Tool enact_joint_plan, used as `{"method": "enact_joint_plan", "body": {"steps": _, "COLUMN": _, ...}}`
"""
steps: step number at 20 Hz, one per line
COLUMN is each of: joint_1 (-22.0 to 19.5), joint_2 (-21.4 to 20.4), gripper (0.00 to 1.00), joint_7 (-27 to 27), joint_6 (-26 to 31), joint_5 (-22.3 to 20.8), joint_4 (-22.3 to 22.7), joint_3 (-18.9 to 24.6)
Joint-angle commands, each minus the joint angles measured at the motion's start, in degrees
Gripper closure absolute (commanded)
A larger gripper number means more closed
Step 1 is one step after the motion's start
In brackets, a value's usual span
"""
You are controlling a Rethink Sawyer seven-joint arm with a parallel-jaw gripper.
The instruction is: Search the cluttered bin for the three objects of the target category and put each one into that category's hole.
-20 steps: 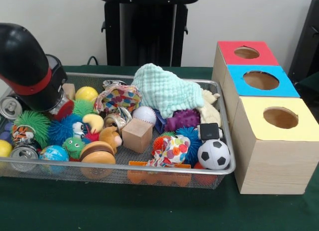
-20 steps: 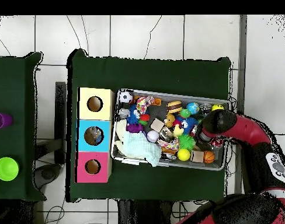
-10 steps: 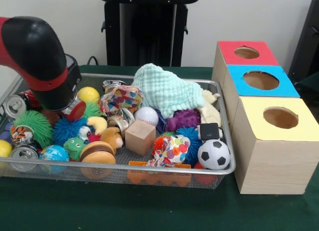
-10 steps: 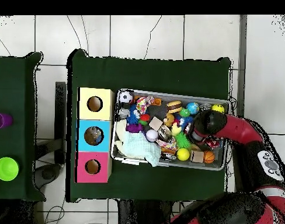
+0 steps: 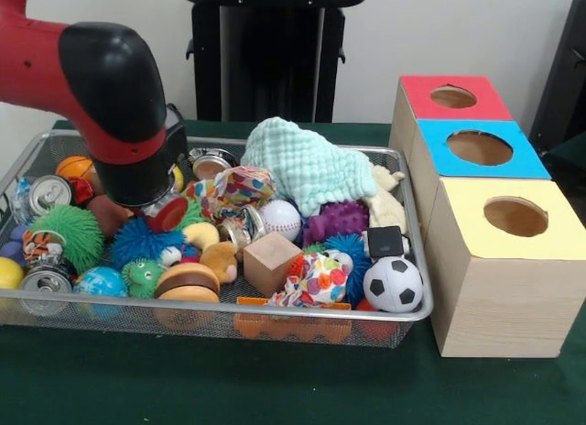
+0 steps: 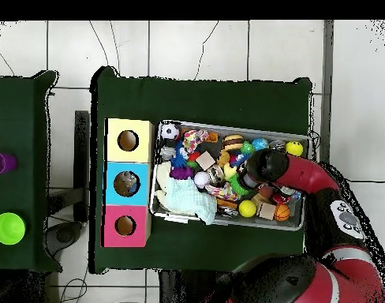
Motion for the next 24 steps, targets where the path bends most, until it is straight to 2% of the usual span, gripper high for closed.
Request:
{"method": "enact_joint_plan", "body": {"steps": 1, "joint_1": 6.62, "joint_2": 8.29, "gripper": 0.00, "joint_7": 20.50, "joint_6": -17.27, "joint_5": 10.06, "joint_4": 4.67, "joint_3": 6.53}}
{"method": "enact_joint_plan", "body": {"steps": 13, "joint_1": 8.21, "joint_2": 9.19, "gripper": 0.00, "joint_7": 17.22, "joint_6": -18.33, "joint_5": 14.76, "joint_4": 4.04, "joint_3": 3.90}}
{"method": "enact_joint_plan", "body": {"steps": 18, "joint_1": 10.68, "joint_2": 8.64, "gripper": 0.00, "joint_7": 20.28, "joint_6": -18.37, "joint_5": 18.31, "joint_4": 4.00, "joint_3": 2.76}}
{"method": "enact_joint_plan", "body": {"steps": 24, "joint_1": 16.06, "joint_2": 9.55, "gripper": 0.00, "joint_7": 25.80, "joint_6": -18.13, "joint_5": 25.70, "joint_4": 0.99, "joint_3": -0.20}}
